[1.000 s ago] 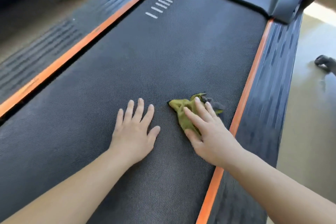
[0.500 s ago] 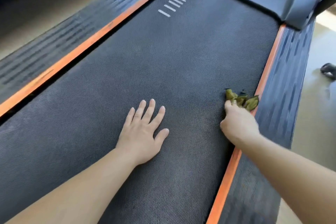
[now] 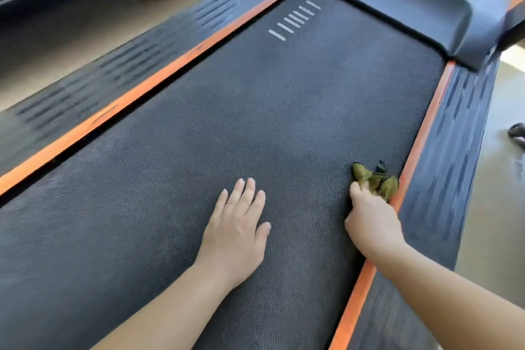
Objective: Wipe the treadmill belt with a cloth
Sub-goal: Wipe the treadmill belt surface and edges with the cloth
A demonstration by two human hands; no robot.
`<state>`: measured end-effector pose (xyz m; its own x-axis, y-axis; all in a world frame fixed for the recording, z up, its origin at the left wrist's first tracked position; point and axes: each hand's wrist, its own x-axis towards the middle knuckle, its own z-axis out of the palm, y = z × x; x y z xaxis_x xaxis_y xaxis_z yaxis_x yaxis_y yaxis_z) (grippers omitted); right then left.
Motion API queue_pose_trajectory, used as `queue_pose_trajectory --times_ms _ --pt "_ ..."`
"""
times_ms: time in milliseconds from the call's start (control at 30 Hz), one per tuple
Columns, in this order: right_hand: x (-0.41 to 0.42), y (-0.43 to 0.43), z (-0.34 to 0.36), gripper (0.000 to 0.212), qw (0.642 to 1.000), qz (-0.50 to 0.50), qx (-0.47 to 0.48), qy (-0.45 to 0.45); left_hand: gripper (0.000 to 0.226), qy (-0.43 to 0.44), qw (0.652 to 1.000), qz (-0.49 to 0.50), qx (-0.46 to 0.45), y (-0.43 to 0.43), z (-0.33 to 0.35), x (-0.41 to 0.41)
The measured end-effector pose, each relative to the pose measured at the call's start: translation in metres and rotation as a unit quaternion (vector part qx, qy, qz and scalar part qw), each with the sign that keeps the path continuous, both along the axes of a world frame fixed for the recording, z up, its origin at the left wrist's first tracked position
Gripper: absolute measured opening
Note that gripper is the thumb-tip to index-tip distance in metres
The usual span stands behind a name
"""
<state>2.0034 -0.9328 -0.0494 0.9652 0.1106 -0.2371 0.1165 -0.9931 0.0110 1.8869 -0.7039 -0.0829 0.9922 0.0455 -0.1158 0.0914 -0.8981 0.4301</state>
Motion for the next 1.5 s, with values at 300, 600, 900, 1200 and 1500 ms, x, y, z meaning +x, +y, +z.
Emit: queue_pose_trajectory --times_ms 300,600,900,1200,1500 --pt "-0.04 -0.007 -0.006 0.056 0.908 0.416 -0.048 -0.012 0.054 -0.05 0.997 0.045 -0.048 0.022 -0.004 -0.024" --pt "-0.075 0.035 -0.007 0.047 0.99 0.124 0.06 -0.001 0.051 -0.064 0.993 0.042 -0.093 0.011 -0.003 -0.028" --pt "-0.005 -0.022 0.008 0.067 0.995 0.091 -0.048 0.017 0.053 -0.055 0.992 0.047 -0.107 0.01 -0.002 -0.037" --pt "-0.119 0.024 0.025 0.033 0.969 0.177 0.142 0.098 0.05 -0.076 0.989 0.003 -0.126 -0.025 0.0 -0.042" --pt "-0.052 -0.021 0.107 0.034 0.937 -0.004 0.31 0.16 0.047 -0.182 0.965 -0.165 -0.095 -0.071 0.011 -0.051"
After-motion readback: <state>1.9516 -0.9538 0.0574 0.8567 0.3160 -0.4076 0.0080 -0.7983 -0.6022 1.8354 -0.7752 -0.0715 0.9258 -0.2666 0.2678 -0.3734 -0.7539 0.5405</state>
